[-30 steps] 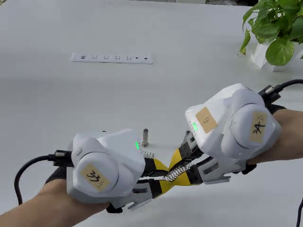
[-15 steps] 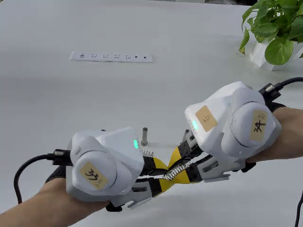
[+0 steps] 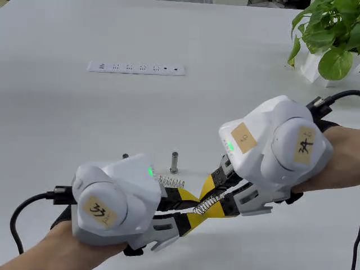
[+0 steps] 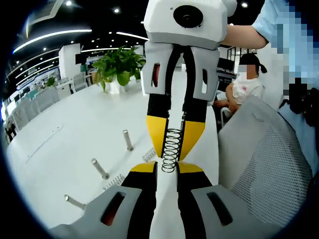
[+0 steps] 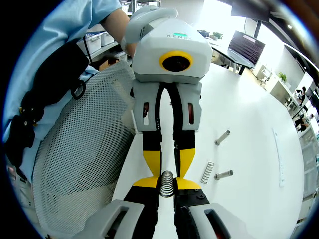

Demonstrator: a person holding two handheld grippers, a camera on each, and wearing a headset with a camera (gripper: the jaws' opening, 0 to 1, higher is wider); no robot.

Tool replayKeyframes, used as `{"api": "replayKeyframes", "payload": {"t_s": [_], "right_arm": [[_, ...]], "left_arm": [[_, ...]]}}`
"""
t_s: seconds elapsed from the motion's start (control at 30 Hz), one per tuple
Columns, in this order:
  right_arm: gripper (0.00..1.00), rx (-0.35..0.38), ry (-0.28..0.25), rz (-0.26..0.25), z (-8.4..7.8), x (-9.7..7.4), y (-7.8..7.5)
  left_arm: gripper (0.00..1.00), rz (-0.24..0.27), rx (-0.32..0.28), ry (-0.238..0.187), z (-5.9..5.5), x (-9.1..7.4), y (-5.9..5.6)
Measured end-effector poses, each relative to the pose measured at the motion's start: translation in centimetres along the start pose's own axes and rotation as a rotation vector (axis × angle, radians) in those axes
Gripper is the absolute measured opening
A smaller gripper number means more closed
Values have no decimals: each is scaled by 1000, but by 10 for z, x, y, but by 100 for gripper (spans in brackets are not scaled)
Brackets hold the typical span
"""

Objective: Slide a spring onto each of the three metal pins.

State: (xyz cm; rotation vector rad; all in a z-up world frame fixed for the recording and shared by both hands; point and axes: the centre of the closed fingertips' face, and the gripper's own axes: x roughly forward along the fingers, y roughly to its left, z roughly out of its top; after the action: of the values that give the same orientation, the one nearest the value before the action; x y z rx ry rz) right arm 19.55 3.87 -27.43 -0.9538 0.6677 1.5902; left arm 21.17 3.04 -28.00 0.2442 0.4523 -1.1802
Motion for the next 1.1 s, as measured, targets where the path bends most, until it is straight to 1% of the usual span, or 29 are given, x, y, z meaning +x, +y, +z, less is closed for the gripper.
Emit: {"api": "replayKeyframes", "payload": {"t_s": [0.13, 0.17, 0.2, 0.23, 0.27, 0.33, 0.4, 0.6, 0.67, 0.8, 0.87, 0.97, 1.03, 1.1], "right_arm": [[7, 4, -3, 3, 1, 1, -1], [7, 4, -3, 3, 2, 1, -2], [7, 1, -1, 4, 2, 2, -2], [7, 1, -1, 5, 2, 2, -3], [7, 1, -1, 8, 2, 3, -2], [7, -5, -1, 9, 3, 3, -2], [7, -14, -1, 8, 3, 4, -3], [7, -31, 1, 11, 3, 5, -5], [7, -40, -4, 11, 4, 5, -6], [7, -66, -11, 5, 5, 3, -9], [7, -70, -20, 8, 8, 2, -8], [7, -75, -18, 13, 9, 1, -9], [7, -68, -6, 17, 9, 2, -12], [7, -76, -1, 18, 11, 2, -15]], "left_arm": [[21, 44, -81, -25, -4, -9, 10], [24, 61, -91, -32, -4, -11, 14], [25, 75, -103, -30, -7, -14, 17], [26, 91, -102, -27, -9, -17, 20], [29, 114, -120, -41, -8, -20, 24], [32, 141, -132, -37, -12, -25, 30], [36, 180, -152, -36, -17, -32, 38], [49, 257, -190, -29, -33, -51, 52], [53, 278, -198, -32, -36, -56, 55], [61, 321, -214, -18, -47, -67, 62], [66, 338, -226, -11, -51, -73, 63], [75, 352, -220, 18, -59, -79, 64], [79, 357, -227, 13, -62, -83, 64], [82, 357, -228, 14, -64, -86, 65]]}}
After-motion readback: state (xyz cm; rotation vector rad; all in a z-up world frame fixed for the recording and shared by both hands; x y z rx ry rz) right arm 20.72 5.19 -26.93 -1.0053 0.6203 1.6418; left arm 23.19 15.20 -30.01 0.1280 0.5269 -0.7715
